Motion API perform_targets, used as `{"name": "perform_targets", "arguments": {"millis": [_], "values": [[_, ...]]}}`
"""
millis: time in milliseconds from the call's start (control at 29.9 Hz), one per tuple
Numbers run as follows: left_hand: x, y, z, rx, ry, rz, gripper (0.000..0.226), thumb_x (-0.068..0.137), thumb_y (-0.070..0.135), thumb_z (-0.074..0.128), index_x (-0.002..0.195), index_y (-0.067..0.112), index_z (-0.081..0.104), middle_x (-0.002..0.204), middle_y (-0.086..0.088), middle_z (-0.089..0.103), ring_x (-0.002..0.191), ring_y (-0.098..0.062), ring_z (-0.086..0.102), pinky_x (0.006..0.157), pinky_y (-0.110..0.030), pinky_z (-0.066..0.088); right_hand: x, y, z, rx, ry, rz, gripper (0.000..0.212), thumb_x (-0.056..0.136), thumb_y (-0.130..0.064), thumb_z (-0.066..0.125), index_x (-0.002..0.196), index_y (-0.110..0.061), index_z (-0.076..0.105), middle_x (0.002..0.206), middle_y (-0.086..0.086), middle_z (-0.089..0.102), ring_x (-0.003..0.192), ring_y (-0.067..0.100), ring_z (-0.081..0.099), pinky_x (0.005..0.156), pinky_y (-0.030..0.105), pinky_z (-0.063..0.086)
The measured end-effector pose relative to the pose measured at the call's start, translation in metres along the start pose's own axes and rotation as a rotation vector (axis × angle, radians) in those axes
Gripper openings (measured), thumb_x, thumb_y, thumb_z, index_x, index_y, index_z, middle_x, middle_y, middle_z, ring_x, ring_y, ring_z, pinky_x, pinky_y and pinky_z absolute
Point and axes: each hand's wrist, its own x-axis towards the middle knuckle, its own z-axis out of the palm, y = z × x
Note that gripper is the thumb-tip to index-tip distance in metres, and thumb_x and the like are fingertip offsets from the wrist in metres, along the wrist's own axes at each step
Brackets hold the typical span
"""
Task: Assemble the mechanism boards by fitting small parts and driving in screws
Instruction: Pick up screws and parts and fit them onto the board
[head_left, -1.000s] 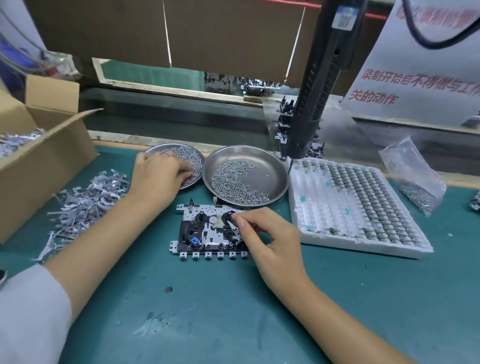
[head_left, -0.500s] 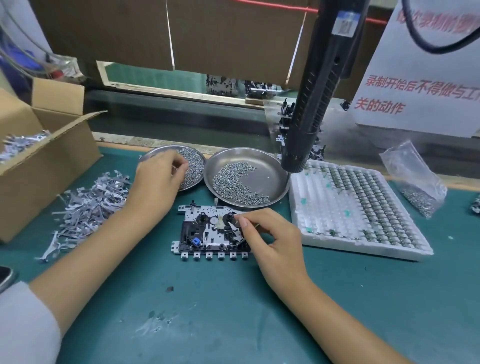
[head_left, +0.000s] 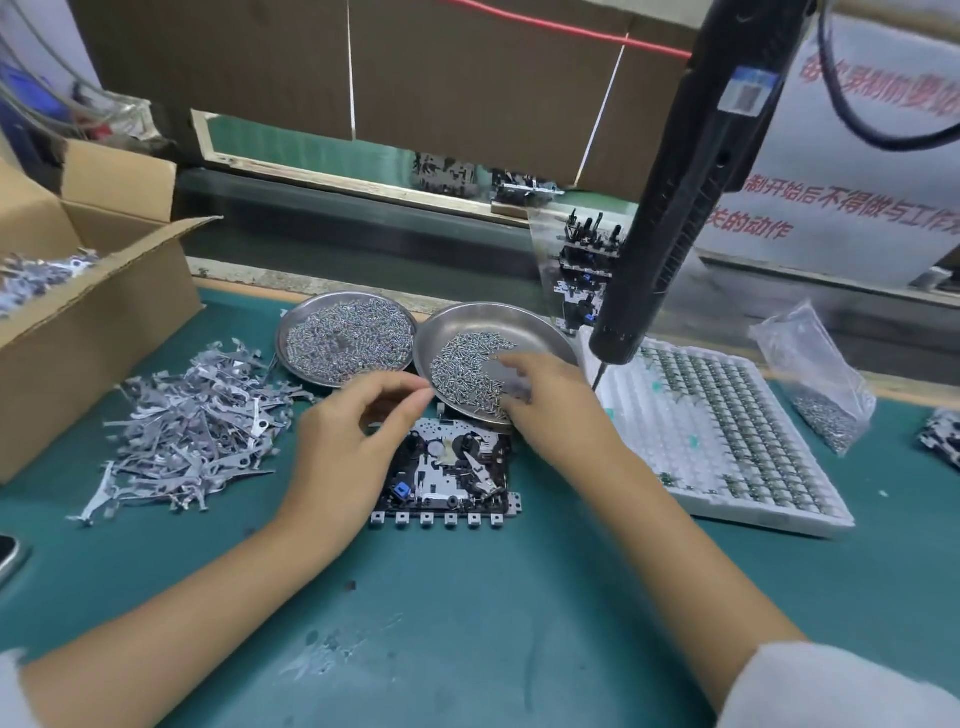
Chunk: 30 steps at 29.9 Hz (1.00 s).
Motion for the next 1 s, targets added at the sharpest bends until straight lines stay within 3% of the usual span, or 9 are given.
{"name": "perform_targets", "arguments": {"millis": [67, 134, 234, 367, 501, 568, 735, 902, 1002], "values": [[-0.001, -0.001, 0.002, -0.046, -0.001, -0.024, 0.019, 0.082, 0.015, 0.07, 0.087, 0.033, 0.069, 0.084, 0.016, 0.071, 0.078, -0.002, 0.065, 0.077, -0.018, 0.052, 0.01, 0.001, 0.001, -0.068, -0.099, 0.076, 0.031, 0.089, -0.008, 0.06, 0.12, -0.005, 0.063, 0.115, 0.014, 0.065, 0.106, 0.03, 0.06, 0.093, 0.036, 0.048], [0.0, -0.001, 0.002, -0.066, 0.007, -0.011, 0.02, 0.081, 0.012, 0.071, 0.088, 0.031, 0.069, 0.085, 0.017, 0.071, 0.079, -0.001, 0.065, 0.078, -0.017, 0.051, 0.014, -0.001, 0.004, -0.082, -0.082, 0.105, 0.02, 0.085, -0.001, 0.06, 0.103, 0.004, 0.067, 0.102, 0.02, 0.068, 0.095, 0.034, 0.063, 0.085, 0.042, 0.052], [0.0, -0.001, 0.001, -0.079, 0.024, 0.034, 0.019, 0.08, 0.011, 0.072, 0.089, 0.028, 0.069, 0.085, 0.017, 0.07, 0.078, 0.001, 0.064, 0.076, -0.014, 0.049, 0.016, -0.002, 0.007, -0.074, -0.028, 0.099, 0.016, 0.077, 0.009, 0.058, 0.091, 0.01, 0.066, 0.097, 0.029, 0.065, 0.096, 0.038, 0.062, 0.081, 0.047, 0.052], [-0.004, 0.001, 0.003, -0.059, 0.006, 0.077, 0.017, 0.078, 0.01, 0.074, 0.09, 0.022, 0.07, 0.086, 0.017, 0.07, 0.079, 0.001, 0.065, 0.077, -0.009, 0.045, 0.015, 0.004, 0.007, 0.016, 0.066, 0.059, 0.012, 0.076, 0.011, 0.061, 0.084, 0.008, 0.069, 0.088, 0.023, 0.069, 0.09, 0.033, 0.063, 0.082, 0.039, 0.05], [-0.006, 0.001, 0.004, -0.058, -0.005, 0.09, 0.02, 0.076, 0.01, 0.076, 0.09, 0.024, 0.07, 0.085, 0.018, 0.07, 0.079, 0.002, 0.065, 0.076, -0.006, 0.043, 0.011, 0.008, 0.007, 0.148, 0.098, 0.061, 0.015, 0.08, 0.007, 0.065, 0.088, -0.002, 0.075, 0.087, 0.008, 0.072, 0.081, 0.017, 0.061, 0.074, 0.015, 0.04], [-0.006, 0.0, 0.004, -0.065, -0.014, 0.082, 0.021, 0.076, 0.012, 0.077, 0.09, 0.026, 0.07, 0.084, 0.019, 0.07, 0.081, 0.002, 0.066, 0.076, -0.006, 0.044, 0.009, 0.009, 0.006, 0.266, 0.144, 0.085, 0.015, 0.081, 0.005, 0.067, 0.09, -0.003, 0.075, 0.084, 0.002, 0.07, 0.077, 0.011, 0.06, 0.074, 0.01, 0.04], [-0.007, 0.0, 0.004, -0.064, -0.022, 0.076, 0.021, 0.076, 0.014, 0.077, 0.091, 0.026, 0.07, 0.084, 0.019, 0.07, 0.082, 0.002, 0.066, 0.076, -0.005, 0.044, 0.005, 0.011, 0.001, 0.469, 0.231, 0.105, 0.019, 0.081, 0.005, 0.068, 0.094, -0.005, 0.074, 0.081, -0.004, 0.068, 0.071, 0.0, 0.062, 0.073, 0.01, 0.049], [-0.008, 0.001, 0.004, -0.078, -0.031, 0.079, 0.019, 0.076, 0.013, 0.077, 0.091, 0.025, 0.071, 0.084, 0.018, 0.071, 0.08, 0.002, 0.066, 0.075, -0.006, 0.044, 0.003, 0.004, 0.002, 0.89, 0.257, 0.169, 0.024, 0.083, 0.009, 0.065, 0.098, -0.009, 0.069, 0.085, 0.002, 0.069, 0.073, 0.01, 0.066, 0.064, 0.02, 0.056], [-0.008, 0.001, 0.004, -0.07, -0.04, 0.078, 0.019, 0.076, 0.014, 0.077, 0.091, 0.024, 0.071, 0.085, 0.018, 0.071, 0.082, 0.001, 0.066, 0.075, -0.006, 0.044, 0.006, 0.002, 0.005, 0.859, 0.268, 0.194, 0.023, 0.083, 0.01, 0.065, 0.095, -0.01, 0.069, 0.084, 0.005, 0.068, 0.071, 0.012, 0.065, 0.06, 0.019, 0.056]]}}
